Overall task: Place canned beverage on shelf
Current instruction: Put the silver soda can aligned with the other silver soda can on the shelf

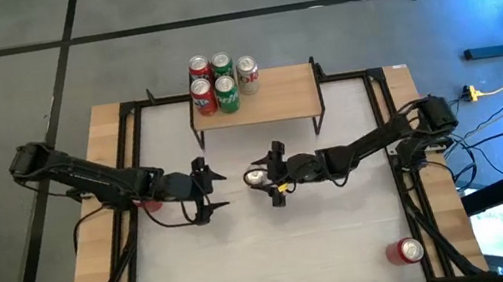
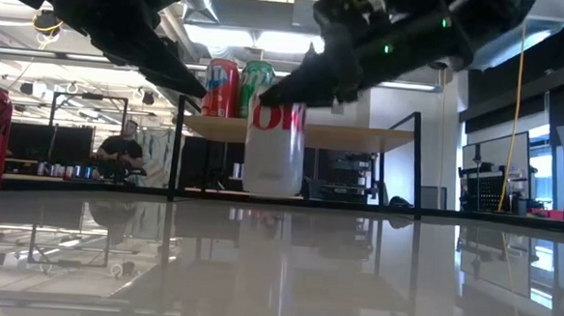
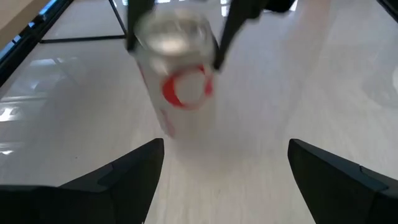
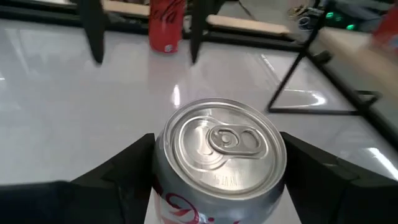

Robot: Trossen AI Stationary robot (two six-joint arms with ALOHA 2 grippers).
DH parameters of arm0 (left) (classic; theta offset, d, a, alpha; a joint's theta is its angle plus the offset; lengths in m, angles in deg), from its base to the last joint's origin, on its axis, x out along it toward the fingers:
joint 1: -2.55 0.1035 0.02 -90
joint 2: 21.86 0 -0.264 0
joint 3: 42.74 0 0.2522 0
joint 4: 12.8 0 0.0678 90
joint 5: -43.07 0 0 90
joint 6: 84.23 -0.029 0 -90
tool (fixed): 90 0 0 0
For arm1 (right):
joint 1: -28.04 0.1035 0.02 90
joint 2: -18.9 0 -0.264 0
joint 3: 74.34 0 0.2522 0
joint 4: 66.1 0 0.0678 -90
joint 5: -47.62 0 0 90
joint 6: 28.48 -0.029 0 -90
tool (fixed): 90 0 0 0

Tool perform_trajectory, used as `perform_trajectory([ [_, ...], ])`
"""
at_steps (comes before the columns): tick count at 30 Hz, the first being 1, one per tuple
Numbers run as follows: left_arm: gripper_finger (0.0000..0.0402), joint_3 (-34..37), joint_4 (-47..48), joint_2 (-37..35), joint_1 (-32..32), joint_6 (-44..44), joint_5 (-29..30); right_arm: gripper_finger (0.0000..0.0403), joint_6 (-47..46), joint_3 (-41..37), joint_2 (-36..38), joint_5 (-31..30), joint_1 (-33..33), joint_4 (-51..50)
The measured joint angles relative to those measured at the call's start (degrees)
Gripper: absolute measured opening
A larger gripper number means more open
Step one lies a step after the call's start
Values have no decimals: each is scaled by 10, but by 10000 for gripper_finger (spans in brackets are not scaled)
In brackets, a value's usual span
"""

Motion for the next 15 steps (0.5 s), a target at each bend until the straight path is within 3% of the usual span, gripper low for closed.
perform_trajectory([
  [11,332,0,-5,0,0,0,0,285,58,89,83,-100,-5,-149],
  [15,332,0,-6,0,0,0,0,286,68,145,83,-104,-24,-207],
])
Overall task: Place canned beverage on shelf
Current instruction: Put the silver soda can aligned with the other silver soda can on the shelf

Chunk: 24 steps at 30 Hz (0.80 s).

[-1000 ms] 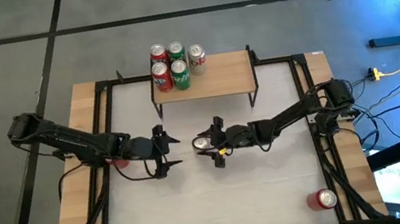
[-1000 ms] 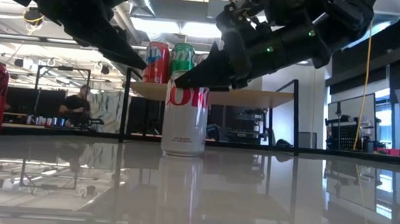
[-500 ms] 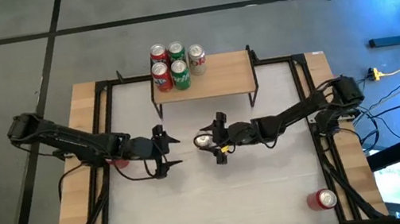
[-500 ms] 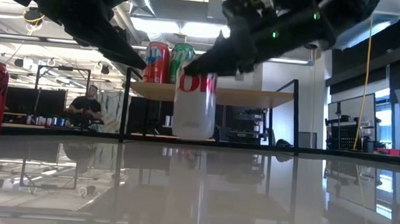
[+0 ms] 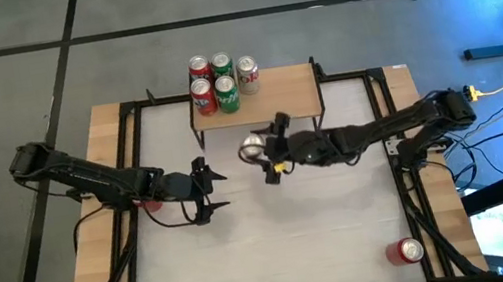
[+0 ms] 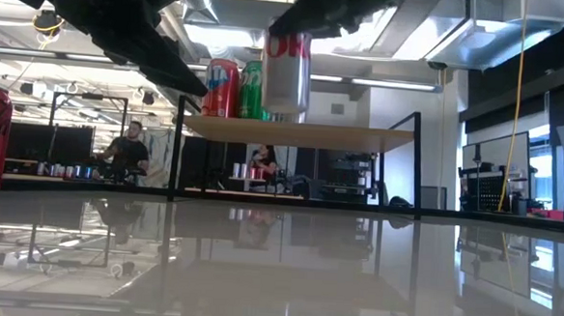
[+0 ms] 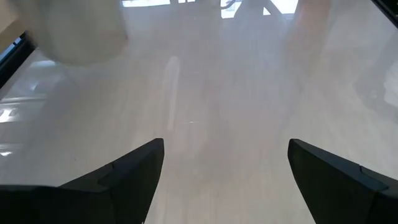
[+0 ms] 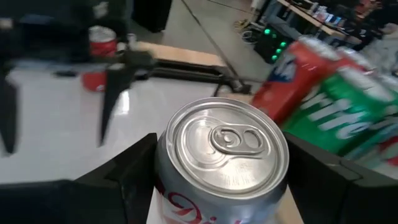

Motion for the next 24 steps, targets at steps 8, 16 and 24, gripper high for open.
perform_trajectory([
  [8,332,0,0,0,0,1,0,285,17,44,0,7,-61,-22],
  [16,332,0,13,0,-12,15,-2,286,4,44,29,111,-128,-52],
  [24,332,0,8,0,-18,15,0,285,-25,44,39,181,-202,-54],
])
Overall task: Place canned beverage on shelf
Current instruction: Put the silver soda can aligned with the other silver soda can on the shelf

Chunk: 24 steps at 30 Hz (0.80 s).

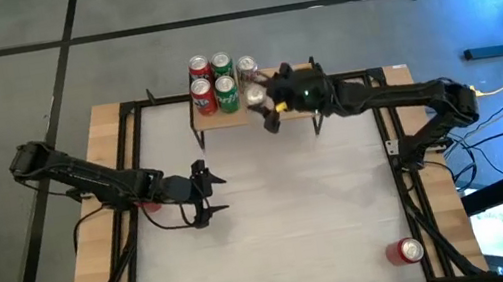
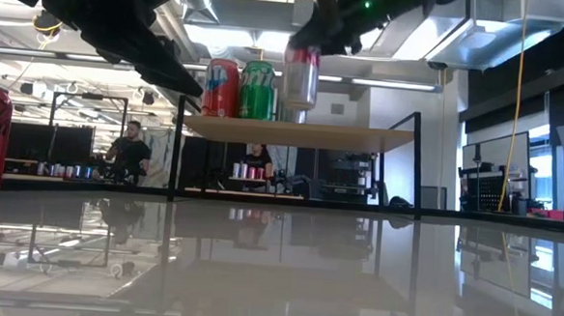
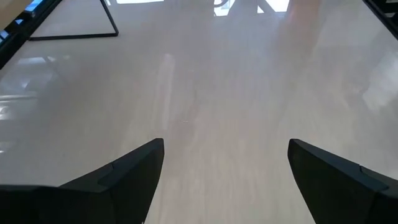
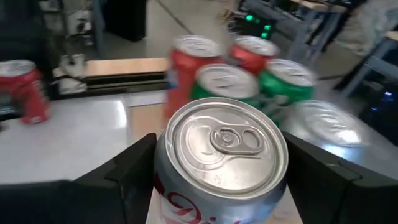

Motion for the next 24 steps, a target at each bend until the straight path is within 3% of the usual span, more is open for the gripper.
perform_trajectory([
  [10,332,0,0,0,0,0,1,286,-30,0,-9,25,-34,4],
  [24,332,0,-7,0,0,-4,2,291,-34,0,-41,2,-45,16],
])
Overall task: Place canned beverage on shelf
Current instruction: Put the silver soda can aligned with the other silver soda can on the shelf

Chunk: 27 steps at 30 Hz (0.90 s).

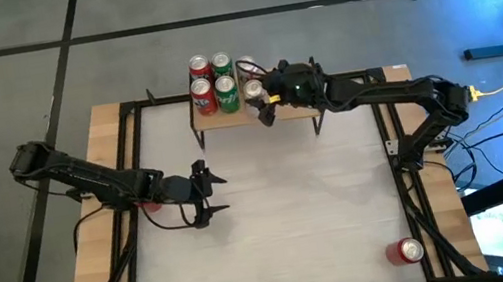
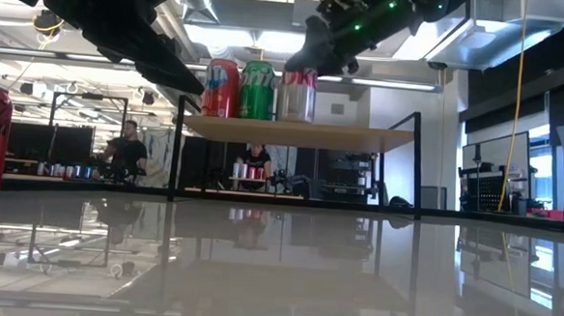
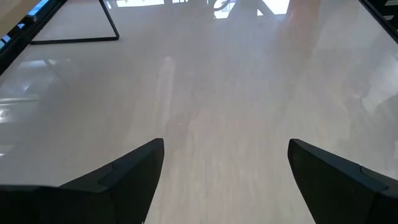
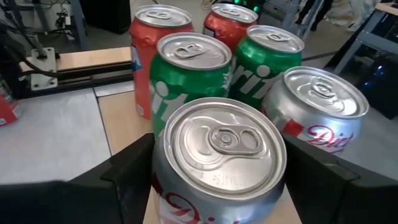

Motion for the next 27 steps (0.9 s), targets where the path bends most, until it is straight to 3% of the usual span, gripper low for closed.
perform_trajectory([
  [27,332,0,-3,0,0,-1,1,298,17,0,-21,2,-10,47],
])
